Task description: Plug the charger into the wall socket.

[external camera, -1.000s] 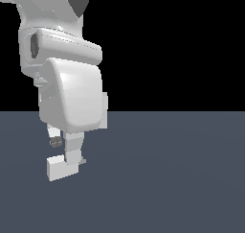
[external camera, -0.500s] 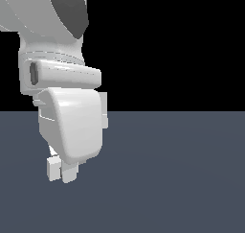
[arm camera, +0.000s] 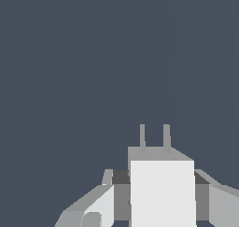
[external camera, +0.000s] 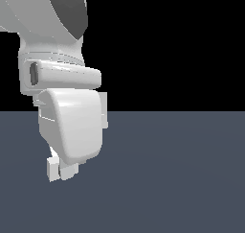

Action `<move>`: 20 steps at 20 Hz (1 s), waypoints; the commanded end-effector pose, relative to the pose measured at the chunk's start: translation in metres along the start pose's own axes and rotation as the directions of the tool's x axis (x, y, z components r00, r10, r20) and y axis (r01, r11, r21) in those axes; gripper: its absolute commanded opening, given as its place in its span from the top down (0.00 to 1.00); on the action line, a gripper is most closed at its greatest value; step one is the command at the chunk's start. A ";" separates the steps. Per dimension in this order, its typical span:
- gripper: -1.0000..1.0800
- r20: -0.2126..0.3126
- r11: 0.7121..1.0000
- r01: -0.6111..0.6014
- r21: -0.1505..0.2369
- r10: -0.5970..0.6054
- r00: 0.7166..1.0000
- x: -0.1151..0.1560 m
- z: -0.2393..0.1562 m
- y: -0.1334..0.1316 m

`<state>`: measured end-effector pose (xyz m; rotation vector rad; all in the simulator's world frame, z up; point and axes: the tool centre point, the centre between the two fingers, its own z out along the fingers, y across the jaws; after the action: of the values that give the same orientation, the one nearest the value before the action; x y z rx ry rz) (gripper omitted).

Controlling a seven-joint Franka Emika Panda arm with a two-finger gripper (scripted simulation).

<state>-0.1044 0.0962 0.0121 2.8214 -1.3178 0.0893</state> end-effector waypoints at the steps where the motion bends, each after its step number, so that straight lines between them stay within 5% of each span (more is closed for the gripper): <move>1: 1.00 0.000 1.000 0.000 0.000 0.000 1.000 0.000 0.000 0.000; 13: 1.00 -0.002 0.992 0.122 0.008 -0.122 0.992 0.009 -0.010 0.000; 20: 1.00 -0.005 0.959 0.281 0.017 -0.281 0.960 0.020 -0.023 -0.003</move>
<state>-0.0930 0.0856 0.0329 2.9676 -0.9623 0.0962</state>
